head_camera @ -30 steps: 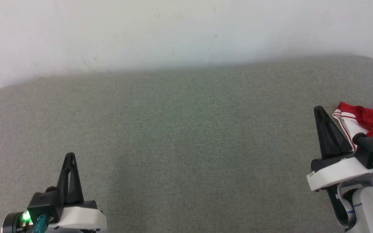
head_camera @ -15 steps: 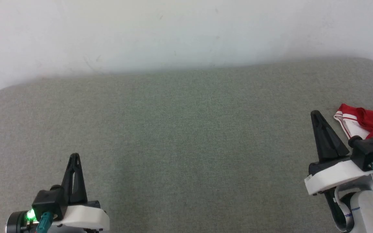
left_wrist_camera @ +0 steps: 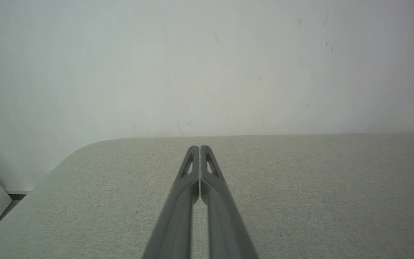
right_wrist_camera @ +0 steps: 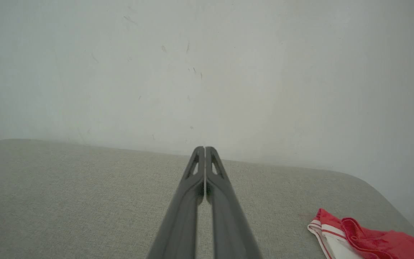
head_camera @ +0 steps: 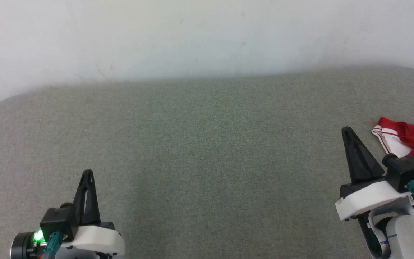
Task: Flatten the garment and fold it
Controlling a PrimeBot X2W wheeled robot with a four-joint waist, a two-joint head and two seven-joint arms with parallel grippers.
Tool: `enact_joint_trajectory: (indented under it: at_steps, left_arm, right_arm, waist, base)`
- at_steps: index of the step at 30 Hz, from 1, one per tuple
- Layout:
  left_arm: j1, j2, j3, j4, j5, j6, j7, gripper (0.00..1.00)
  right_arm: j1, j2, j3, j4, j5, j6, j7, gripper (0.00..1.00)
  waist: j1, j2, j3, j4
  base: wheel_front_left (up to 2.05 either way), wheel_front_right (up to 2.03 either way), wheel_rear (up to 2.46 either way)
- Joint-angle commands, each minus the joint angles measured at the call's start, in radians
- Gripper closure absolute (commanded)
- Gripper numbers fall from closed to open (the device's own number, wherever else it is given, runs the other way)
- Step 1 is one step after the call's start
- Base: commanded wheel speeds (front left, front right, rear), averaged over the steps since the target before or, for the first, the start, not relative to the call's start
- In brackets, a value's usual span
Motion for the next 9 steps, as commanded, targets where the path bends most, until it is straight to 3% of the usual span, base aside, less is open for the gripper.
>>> enact_joint_trajectory:
  at_steps: [1,9]
  left_arm:
    - [-0.017,-0.003,-0.004,0.004,0.011,-0.007,0.007,1.00]
    - [-0.023,-0.004,-0.010,0.006,0.014,-0.011,0.023,1.00]
  right_arm:
    - [0.020,0.007,-0.006,-0.009,-0.011,0.000,0.007,1.00]
    - [0.031,0.016,-0.008,-0.020,-0.023,0.000,0.023,1.00]
  waist:
    - [0.0000,0.0000,-0.001,0.001]
    - [0.0000,0.0000,-0.004,0.005]
  base:
    - [0.00,0.00,0.00]
    - [0.00,0.00,0.00]
